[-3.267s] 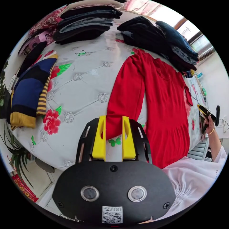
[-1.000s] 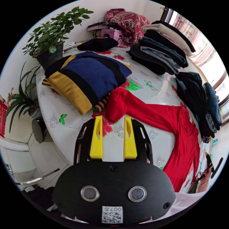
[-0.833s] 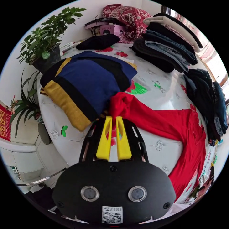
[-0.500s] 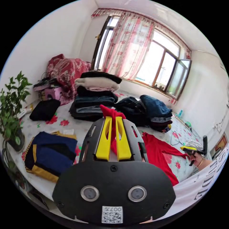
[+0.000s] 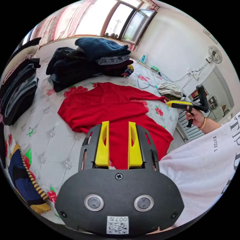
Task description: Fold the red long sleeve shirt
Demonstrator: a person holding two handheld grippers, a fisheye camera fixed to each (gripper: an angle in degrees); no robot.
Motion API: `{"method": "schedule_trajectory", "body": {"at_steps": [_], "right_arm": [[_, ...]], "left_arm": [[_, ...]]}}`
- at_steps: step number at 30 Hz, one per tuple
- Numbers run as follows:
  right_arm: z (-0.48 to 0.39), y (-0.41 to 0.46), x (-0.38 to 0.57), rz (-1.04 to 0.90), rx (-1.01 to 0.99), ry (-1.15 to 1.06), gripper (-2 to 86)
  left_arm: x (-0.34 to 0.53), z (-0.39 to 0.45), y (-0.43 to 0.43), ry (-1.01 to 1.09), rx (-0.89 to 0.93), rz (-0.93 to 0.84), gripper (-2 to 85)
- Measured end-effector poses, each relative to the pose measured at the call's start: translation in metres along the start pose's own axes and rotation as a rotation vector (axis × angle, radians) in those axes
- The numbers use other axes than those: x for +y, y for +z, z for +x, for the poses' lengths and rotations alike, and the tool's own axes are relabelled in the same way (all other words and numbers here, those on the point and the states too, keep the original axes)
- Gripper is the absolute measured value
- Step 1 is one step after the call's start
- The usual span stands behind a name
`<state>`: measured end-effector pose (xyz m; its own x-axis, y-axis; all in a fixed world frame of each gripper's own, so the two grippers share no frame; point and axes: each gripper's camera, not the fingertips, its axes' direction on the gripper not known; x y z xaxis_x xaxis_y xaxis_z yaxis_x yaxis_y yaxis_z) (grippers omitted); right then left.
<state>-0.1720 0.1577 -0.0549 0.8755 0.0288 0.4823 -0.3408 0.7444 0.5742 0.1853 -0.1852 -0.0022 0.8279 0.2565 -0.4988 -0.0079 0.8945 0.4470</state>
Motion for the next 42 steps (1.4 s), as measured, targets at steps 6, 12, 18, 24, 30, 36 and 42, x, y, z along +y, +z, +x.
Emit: {"method": "schedule_trajectory", "body": {"at_steps": [6, 12, 18, 24, 30, 36, 42], "right_arm": [[0.0, 0.052, -0.033, -0.086, 0.068, 0.037, 2.7], [0.004, 0.117, -0.072, -0.211, 0.181, 0.026, 2.1], [0.004, 0.148, -0.092, -0.259, 0.214, -0.057, 0.5], [0.005, 0.082, -0.102, -0.154, 0.103, -0.144, -0.1], [0.006, 0.055, -0.054, -0.206, 0.084, -0.169, -0.1], [0.018, 0.104, -0.013, -0.344, 0.037, -0.037, 0.6], [0.084, 0.059, -0.029, -0.077, 0.113, 0.148, 2.9]], "left_arm": [[-0.012, -0.034, 0.033, -0.033, -0.194, -0.142, 10.8], [-0.049, -0.061, 0.063, -0.098, -0.24, -0.154, 10.2], [-0.064, -0.057, 0.094, -0.079, -0.353, -0.224, 10.3], [-0.07, -0.044, 0.094, -0.009, -0.448, -0.225, 11.9], [-0.063, -0.056, 0.084, 0.01, -0.421, -0.193, 12.3], [-0.07, -0.06, 0.08, 0.017, -0.448, -0.234, 12.0], [-0.051, -0.078, 0.046, -0.191, -0.409, -0.211, 7.8]]}}
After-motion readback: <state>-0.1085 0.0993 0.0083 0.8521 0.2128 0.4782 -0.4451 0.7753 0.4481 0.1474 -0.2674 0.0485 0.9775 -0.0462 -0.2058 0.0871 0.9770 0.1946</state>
